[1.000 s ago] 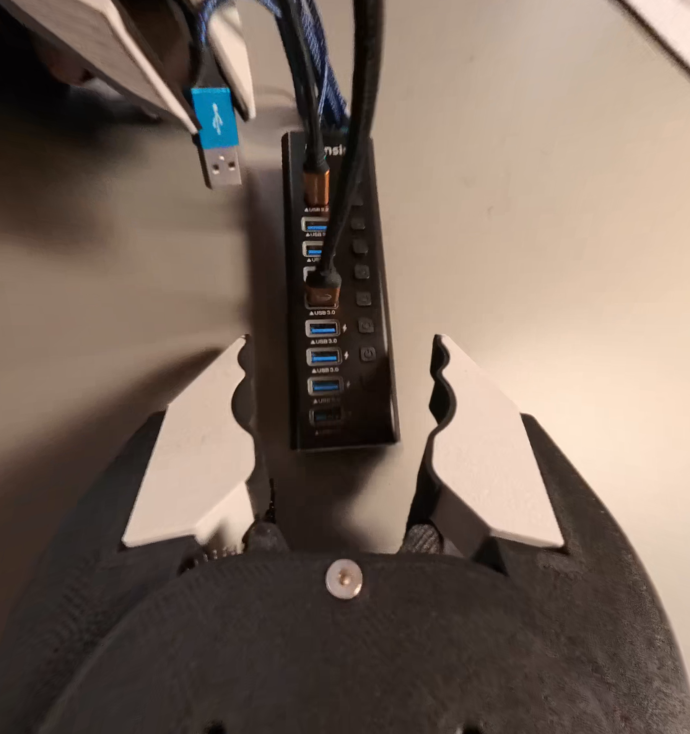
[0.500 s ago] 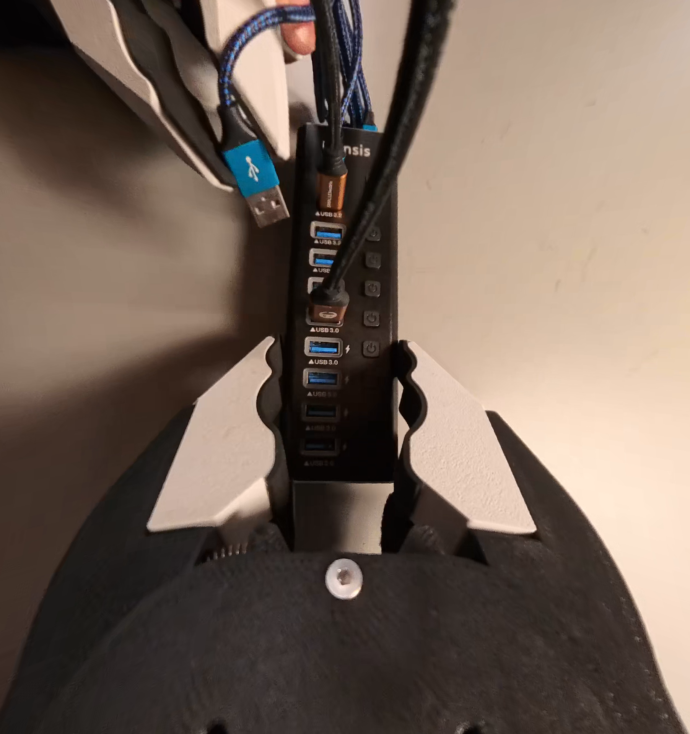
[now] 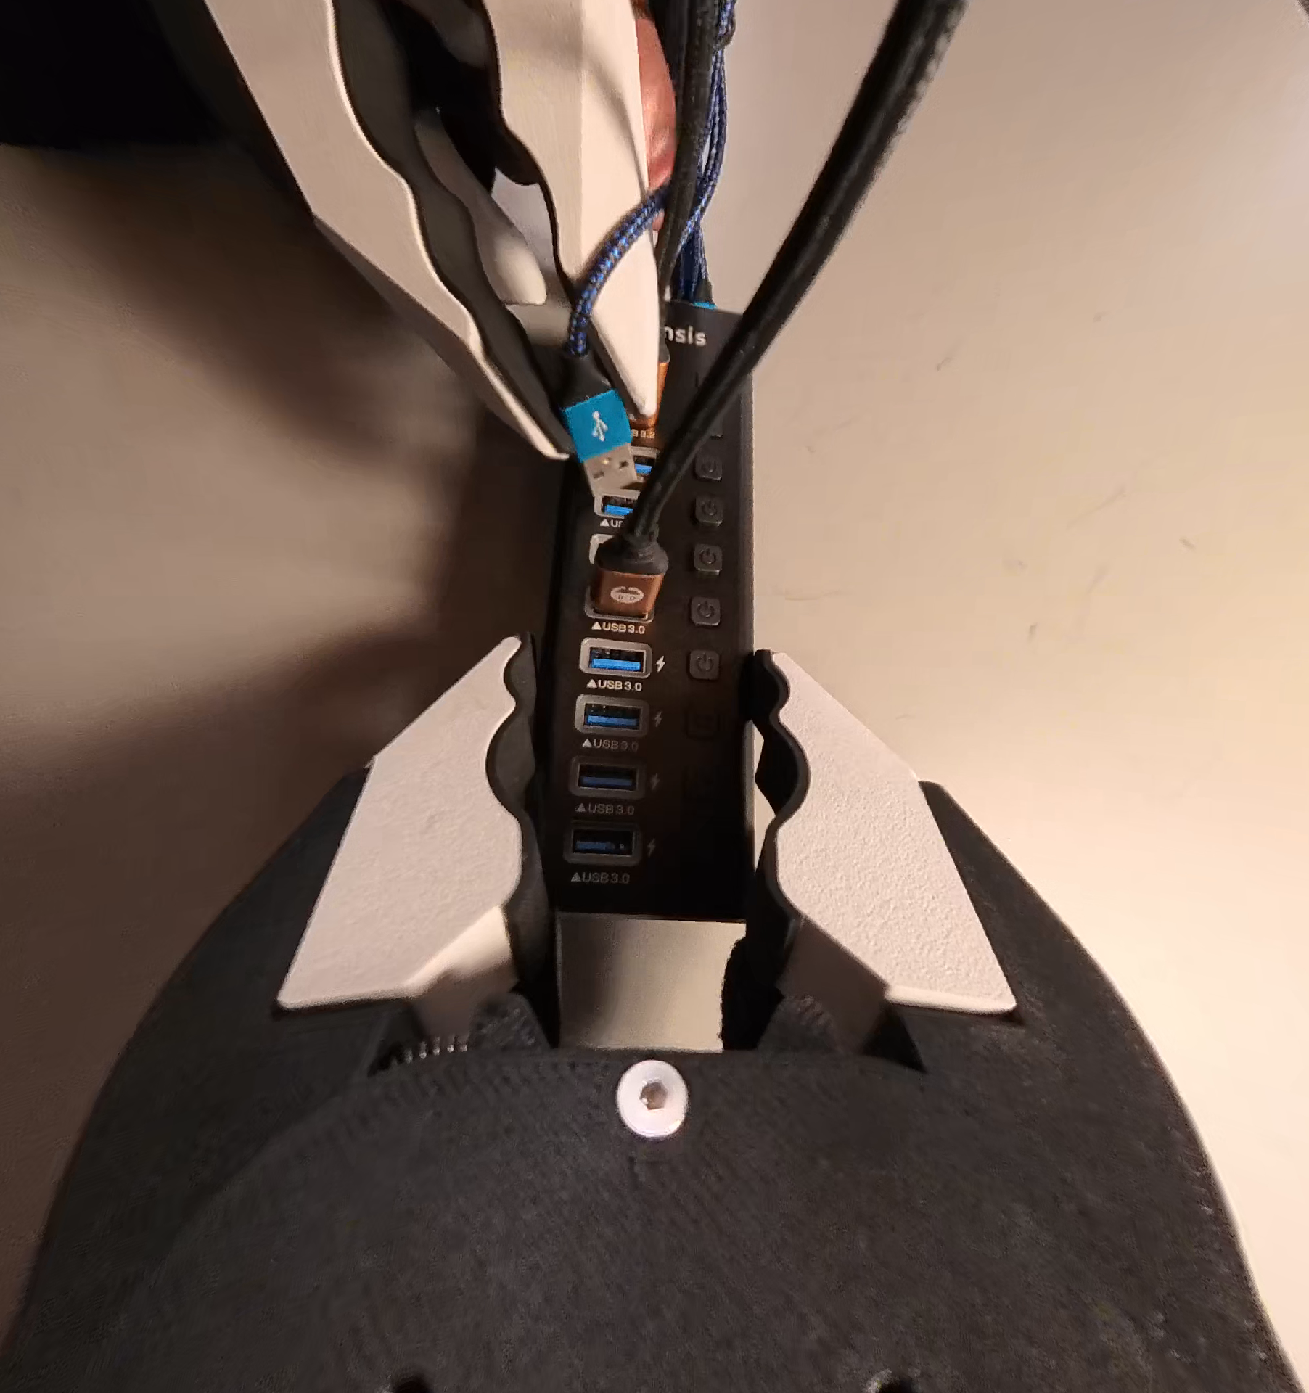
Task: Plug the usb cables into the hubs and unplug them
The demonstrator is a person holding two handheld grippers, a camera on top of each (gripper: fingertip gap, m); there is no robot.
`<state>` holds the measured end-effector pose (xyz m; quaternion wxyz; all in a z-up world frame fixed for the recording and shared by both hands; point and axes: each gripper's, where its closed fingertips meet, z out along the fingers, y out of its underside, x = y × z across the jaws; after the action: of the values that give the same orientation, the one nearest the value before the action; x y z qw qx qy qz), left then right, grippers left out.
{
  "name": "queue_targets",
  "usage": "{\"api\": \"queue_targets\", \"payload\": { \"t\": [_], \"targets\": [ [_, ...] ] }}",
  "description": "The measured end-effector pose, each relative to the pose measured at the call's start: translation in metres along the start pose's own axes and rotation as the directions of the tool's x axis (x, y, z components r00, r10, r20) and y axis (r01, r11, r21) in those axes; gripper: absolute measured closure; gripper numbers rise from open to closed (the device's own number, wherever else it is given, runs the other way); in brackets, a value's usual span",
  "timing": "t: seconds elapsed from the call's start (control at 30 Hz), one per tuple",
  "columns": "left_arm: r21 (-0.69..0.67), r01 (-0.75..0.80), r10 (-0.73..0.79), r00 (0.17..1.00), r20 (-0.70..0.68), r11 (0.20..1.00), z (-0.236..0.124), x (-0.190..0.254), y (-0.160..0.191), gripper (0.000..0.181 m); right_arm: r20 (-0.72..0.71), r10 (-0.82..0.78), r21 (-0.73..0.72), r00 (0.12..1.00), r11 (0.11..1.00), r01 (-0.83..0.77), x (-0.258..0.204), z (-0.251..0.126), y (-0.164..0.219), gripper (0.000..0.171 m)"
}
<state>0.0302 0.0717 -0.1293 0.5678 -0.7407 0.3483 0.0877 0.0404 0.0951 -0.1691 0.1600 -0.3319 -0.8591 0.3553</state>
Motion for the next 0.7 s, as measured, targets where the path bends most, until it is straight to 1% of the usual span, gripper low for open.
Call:
{"api": "queue_targets", "payload": {
  "t": [0.1, 0.33, 0.5, 0.6, 0.7],
  "targets": [
    [-0.017, -0.005, 0.005, 1.0, 0.014, 1.0, 0.001, -0.001, 0.002, 0.163, -0.003, -0.008, -0.002, 1.0, 1.0, 0.008, 0.001, 0.001, -0.002, 0.114],
    [-0.053, 0.035, -0.036, 0.999, -0.022, 0.998, 0.001, 0.002, 0.008, 0.164, -0.006, -0.042, -0.028, 0.999, 0.999, 0.042, 0.001, 0.007, 0.001, 0.114],
    [-0.037, 0.023, -0.021, 0.999, 0.04, 0.999, 0.003, -0.003, 0.008, 0.164, -0.013, -0.036, -0.018, 0.999, 0.999, 0.036, 0.004, 0.006, 0.001, 0.114],
    [0.002, 0.024, -0.024, 0.999, 0.021, 1.0, 0.002, 0.002, 0.003, 0.164, -0.023, -0.059, -0.026, 0.998, 0.998, 0.058, 0.006, 0.005, 0.004, 0.114],
    [0.108, 0.087, -0.084, 0.996, -0.035, 0.99, -0.008, 0.006, -0.013, 0.164, -0.018, -0.066, -0.021, 0.998, 0.998, 0.066, 0.006, 0.003, 0.006, 0.114]
  ]
}}
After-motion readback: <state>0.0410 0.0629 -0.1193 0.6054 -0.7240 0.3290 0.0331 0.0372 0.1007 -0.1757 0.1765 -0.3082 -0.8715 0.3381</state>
